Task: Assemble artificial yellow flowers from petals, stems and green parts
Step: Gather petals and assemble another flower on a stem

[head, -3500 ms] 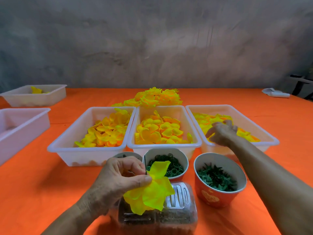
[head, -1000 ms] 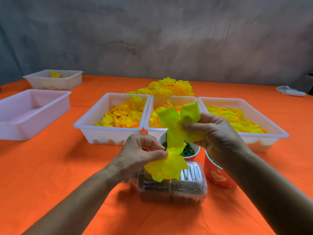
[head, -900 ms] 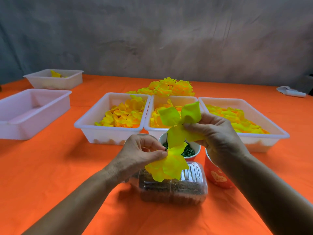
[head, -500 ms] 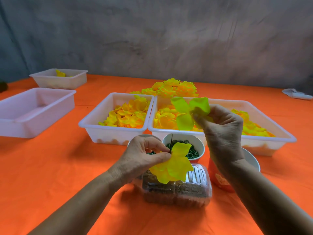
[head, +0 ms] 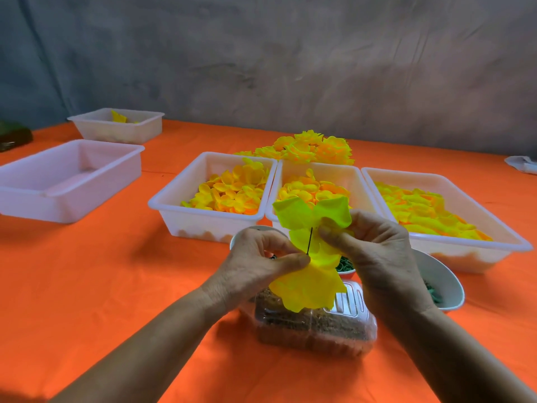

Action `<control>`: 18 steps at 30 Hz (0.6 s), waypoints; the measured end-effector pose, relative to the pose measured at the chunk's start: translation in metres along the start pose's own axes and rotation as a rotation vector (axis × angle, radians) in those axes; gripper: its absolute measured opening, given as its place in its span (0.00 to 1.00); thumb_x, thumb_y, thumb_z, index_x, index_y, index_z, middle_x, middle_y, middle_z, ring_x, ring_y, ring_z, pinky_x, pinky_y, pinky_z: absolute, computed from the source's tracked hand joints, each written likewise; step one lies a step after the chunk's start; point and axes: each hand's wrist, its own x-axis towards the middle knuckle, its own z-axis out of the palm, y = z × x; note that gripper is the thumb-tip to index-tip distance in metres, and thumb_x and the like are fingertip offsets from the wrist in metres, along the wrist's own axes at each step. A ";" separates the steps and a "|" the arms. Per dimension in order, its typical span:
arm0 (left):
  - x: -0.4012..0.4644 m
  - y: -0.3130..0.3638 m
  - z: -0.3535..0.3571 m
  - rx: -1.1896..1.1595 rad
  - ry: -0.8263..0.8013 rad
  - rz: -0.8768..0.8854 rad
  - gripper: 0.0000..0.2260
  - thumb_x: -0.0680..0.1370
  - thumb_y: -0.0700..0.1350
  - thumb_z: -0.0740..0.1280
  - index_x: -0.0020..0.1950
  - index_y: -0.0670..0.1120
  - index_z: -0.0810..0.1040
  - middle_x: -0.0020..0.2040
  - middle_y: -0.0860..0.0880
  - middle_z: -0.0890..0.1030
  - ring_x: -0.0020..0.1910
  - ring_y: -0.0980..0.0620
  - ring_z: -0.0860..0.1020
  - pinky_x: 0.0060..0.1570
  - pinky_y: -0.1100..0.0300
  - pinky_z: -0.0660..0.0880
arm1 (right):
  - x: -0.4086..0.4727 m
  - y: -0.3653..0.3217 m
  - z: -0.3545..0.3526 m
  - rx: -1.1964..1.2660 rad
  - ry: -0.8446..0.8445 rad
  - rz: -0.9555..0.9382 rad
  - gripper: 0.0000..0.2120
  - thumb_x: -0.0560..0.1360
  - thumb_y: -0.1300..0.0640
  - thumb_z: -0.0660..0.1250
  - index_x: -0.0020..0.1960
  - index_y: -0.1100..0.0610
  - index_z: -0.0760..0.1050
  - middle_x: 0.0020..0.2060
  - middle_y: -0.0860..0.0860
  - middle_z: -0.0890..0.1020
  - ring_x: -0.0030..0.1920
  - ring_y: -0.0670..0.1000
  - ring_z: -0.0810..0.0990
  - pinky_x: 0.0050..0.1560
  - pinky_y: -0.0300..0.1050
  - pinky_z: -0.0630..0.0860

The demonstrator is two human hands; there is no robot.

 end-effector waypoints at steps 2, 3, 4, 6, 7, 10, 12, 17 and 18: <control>0.000 0.000 0.000 0.000 0.000 0.001 0.03 0.68 0.42 0.76 0.36 0.45 0.84 0.33 0.53 0.75 0.38 0.54 0.75 0.42 0.54 0.70 | -0.001 0.000 -0.002 0.008 -0.012 0.013 0.13 0.63 0.59 0.72 0.46 0.63 0.81 0.41 0.58 0.85 0.42 0.56 0.82 0.43 0.49 0.78; 0.000 0.000 0.000 0.002 0.000 0.003 0.03 0.68 0.42 0.76 0.36 0.44 0.84 0.33 0.54 0.75 0.38 0.54 0.74 0.41 0.55 0.70 | -0.002 0.000 -0.001 0.014 -0.013 0.018 0.13 0.63 0.59 0.72 0.46 0.63 0.81 0.41 0.58 0.85 0.42 0.56 0.82 0.44 0.49 0.78; 0.000 0.000 0.000 0.006 -0.001 0.005 0.03 0.68 0.42 0.76 0.36 0.44 0.84 0.33 0.54 0.75 0.37 0.54 0.74 0.41 0.57 0.69 | -0.002 0.000 -0.001 0.020 -0.014 0.021 0.13 0.63 0.59 0.72 0.46 0.63 0.81 0.41 0.58 0.85 0.41 0.55 0.82 0.43 0.48 0.78; 0.000 -0.001 0.000 0.017 0.007 -0.001 0.03 0.68 0.42 0.77 0.36 0.45 0.84 0.32 0.56 0.75 0.35 0.56 0.74 0.39 0.61 0.70 | -0.003 0.000 0.001 0.025 -0.016 0.020 0.11 0.63 0.59 0.72 0.45 0.62 0.81 0.40 0.57 0.85 0.40 0.53 0.83 0.41 0.46 0.78; 0.000 -0.001 0.000 0.021 0.011 -0.006 0.03 0.68 0.42 0.77 0.36 0.45 0.84 0.32 0.57 0.76 0.34 0.58 0.74 0.36 0.64 0.70 | -0.003 0.000 0.002 0.021 -0.016 0.017 0.11 0.63 0.59 0.72 0.45 0.61 0.82 0.39 0.56 0.85 0.39 0.52 0.83 0.41 0.45 0.78; -0.001 -0.001 0.000 0.027 0.010 0.006 0.05 0.68 0.44 0.77 0.37 0.43 0.84 0.35 0.51 0.78 0.38 0.53 0.76 0.41 0.52 0.74 | -0.004 0.001 0.005 0.026 -0.008 0.002 0.09 0.63 0.59 0.72 0.43 0.60 0.82 0.39 0.57 0.85 0.39 0.53 0.83 0.44 0.48 0.78; 0.000 0.000 0.000 0.031 0.014 0.031 0.06 0.68 0.44 0.77 0.38 0.42 0.84 0.37 0.45 0.78 0.39 0.45 0.77 0.46 0.46 0.74 | -0.003 0.000 0.007 0.034 -0.004 -0.004 0.08 0.62 0.58 0.73 0.41 0.59 0.83 0.38 0.58 0.85 0.39 0.55 0.82 0.45 0.52 0.78; 0.000 0.001 0.000 0.036 0.017 0.031 0.06 0.68 0.44 0.77 0.38 0.42 0.84 0.39 0.43 0.80 0.42 0.41 0.78 0.48 0.44 0.75 | -0.004 -0.001 0.006 0.017 -0.004 -0.032 0.06 0.63 0.58 0.73 0.40 0.57 0.83 0.37 0.57 0.85 0.37 0.53 0.81 0.41 0.49 0.76; 0.000 0.001 0.000 0.038 0.012 0.025 0.06 0.68 0.44 0.77 0.38 0.42 0.85 0.39 0.44 0.79 0.43 0.42 0.78 0.48 0.44 0.75 | -0.005 -0.001 0.006 0.017 -0.006 -0.040 0.06 0.63 0.58 0.73 0.40 0.58 0.83 0.36 0.57 0.85 0.37 0.53 0.81 0.40 0.48 0.76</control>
